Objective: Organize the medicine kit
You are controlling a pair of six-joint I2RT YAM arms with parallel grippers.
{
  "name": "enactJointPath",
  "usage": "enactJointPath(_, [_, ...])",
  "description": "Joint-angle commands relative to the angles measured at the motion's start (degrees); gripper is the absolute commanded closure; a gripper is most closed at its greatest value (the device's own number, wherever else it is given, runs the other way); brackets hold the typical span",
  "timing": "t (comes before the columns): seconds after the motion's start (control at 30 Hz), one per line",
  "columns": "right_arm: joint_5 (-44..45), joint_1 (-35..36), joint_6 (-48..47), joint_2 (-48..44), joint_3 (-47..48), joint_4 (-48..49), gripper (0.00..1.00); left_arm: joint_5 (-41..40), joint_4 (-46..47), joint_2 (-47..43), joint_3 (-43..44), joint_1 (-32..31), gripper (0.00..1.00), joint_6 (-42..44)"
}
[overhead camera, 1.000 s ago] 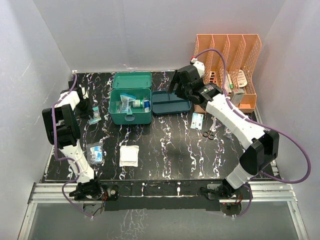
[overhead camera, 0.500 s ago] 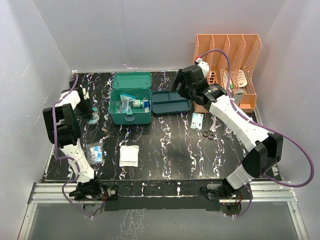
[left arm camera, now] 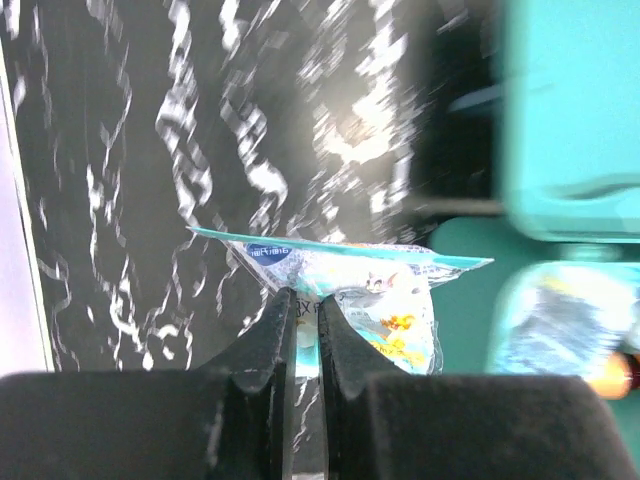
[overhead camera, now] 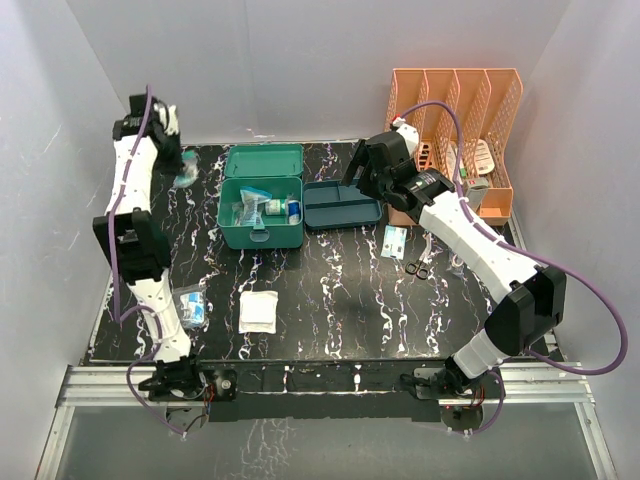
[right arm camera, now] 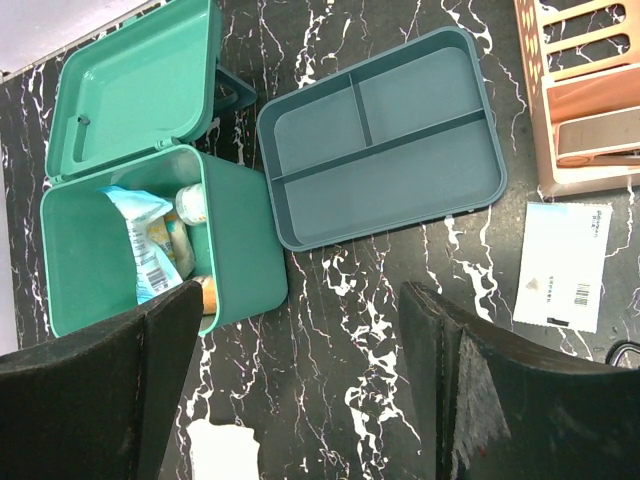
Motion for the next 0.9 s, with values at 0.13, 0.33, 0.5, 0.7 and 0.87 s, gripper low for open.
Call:
enactJointPath(0.13, [0.5,-0.5,0.0,-1.9,0.5,2.9,0.23,3.3,-7.9,-2.3,10.6,-13.5,1.00,0.3])
enactJointPath(0.33, [1.2,-0.5,-0.1,-3.0,-0.3,2.5,0.22,3.5,-6.5,-8.1,1.8,-17.3,1.00,-2.1])
enactJointPath(0.5, [1.0,-0.5,0.0,-3.3,-0.7,2.5,0.22,2.1,-6.2,-12.3,-4.2,-18.9,1.00,-2.8])
enactJointPath(0.7, [0.9,-0.6,0.4,-3.8,-1.7,3.0,0.22,1.7,-5.5,-16.3,-12.1,-19.6,1.00,-3.2])
enactJointPath(0.87, [1.0,-0.6,0.2,-3.7,-1.3,2.7,0.22,0.2,-2.4,-18.1,-21.0,-19.6,1.00,-5.4])
